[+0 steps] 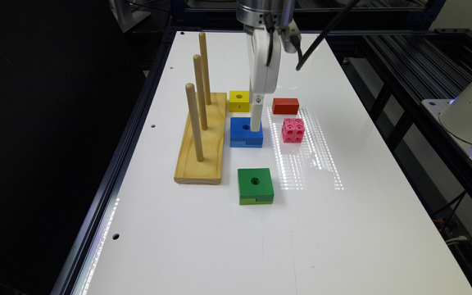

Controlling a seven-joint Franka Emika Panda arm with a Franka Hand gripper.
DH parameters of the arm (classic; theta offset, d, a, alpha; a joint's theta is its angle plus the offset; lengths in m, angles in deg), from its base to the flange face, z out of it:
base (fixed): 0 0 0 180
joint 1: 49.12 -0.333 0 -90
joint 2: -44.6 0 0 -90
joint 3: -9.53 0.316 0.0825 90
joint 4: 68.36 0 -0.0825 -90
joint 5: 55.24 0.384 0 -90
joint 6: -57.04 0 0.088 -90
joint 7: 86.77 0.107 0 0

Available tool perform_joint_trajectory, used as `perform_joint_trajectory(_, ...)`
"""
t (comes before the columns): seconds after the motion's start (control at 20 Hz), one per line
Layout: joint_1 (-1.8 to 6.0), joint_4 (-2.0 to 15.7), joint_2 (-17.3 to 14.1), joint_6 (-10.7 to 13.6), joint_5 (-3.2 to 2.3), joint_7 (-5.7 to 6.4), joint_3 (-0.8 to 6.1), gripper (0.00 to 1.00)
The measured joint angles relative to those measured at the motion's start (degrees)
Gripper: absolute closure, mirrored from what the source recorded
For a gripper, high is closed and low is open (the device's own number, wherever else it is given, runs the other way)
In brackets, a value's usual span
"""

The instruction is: Pick up blue block.

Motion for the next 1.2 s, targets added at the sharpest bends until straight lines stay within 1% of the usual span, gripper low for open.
perform_joint_trajectory(0.25,0.00,0.02,-0.6,-0.2,0.00,0.00,0.00,0.00)
perform_joint_trajectory(0.45,0.01,0.03,-2.6,-2.3,0.00,0.00,0.00,0.00)
perform_joint_trajectory(0.6,0.02,0.07,-3.6,-3.4,0.00,0.00,-0.01,0.00)
perform_joint_trajectory(0.85,0.02,0.21,-3.6,-3.4,0.00,0.00,0.00,0.00)
perform_joint_trajectory(1.0,-0.01,0.68,-3.6,-3.4,0.00,0.00,0.02,0.00)
perform_joint_trajectory(1.2,-0.02,2.11,-4.2,-3.4,0.00,0.00,0.03,0.00)
